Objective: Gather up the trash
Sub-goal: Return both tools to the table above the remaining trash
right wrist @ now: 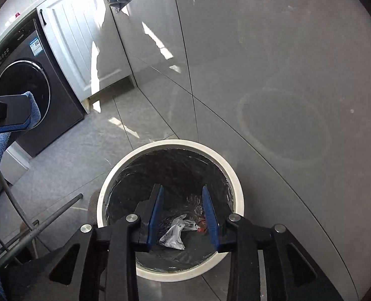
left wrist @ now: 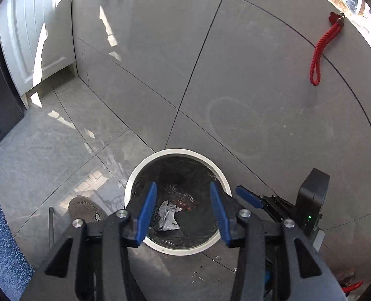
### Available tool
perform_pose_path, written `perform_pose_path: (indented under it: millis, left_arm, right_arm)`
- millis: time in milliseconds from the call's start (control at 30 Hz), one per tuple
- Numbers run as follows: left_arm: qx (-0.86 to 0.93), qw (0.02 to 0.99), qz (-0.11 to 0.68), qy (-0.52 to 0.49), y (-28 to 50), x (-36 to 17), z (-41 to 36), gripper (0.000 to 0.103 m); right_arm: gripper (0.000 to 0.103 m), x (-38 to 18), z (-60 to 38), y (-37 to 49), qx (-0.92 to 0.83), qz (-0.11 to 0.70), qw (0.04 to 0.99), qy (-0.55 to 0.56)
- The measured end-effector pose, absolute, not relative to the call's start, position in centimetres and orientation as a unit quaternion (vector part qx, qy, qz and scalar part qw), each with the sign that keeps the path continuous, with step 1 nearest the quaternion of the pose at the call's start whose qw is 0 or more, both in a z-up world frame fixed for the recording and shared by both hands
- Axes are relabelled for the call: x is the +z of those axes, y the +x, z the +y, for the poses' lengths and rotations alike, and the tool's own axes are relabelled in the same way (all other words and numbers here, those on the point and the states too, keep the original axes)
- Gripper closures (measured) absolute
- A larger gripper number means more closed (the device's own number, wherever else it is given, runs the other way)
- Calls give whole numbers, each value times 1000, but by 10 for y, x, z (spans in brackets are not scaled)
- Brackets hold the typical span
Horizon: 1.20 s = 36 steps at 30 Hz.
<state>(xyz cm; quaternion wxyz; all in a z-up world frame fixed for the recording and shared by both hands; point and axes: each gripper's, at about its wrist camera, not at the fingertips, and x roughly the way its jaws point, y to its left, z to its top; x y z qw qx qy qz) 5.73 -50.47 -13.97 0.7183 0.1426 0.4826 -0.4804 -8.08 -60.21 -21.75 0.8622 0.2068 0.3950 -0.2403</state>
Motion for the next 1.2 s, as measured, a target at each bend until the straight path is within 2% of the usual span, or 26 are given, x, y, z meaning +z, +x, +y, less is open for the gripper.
perform_pose_path:
  millis: [200,333,367,433,600,700,1000,1200]
  left_arm:
    - [-468,750,451,128,56,-107,-462,60]
    - [-454,777,420,119,51,-75,-416,60]
    - [-447,785,413,117,50,-67,-401,59]
    - [-431,802,400,106,48,-53,-368,50]
    - [-370,849,367,81,35,-25,-278,42]
    - [-333,869,361,59,26,-15,-219,42]
    - [-220,902,372,5,23,-20,-53,42]
    - [-182,908,377,-18,19,-35,1,42]
  right_arm:
    - [73,-196,-593,-82,-235,379,873,198]
    - [73,-162,-570,-86,-219,360,889,177]
    - [73,-152,-562,-87,-213,353,895,172]
    - [70,-130,-544,-89,-199,339,905,162]
    - [61,-78,-483,-91,-155,294,934,130]
    - [61,-51,-442,-87,-118,274,947,116]
    - [56,-11,-326,-72,-7,258,963,77]
    - [54,-8,-274,-44,42,274,960,50]
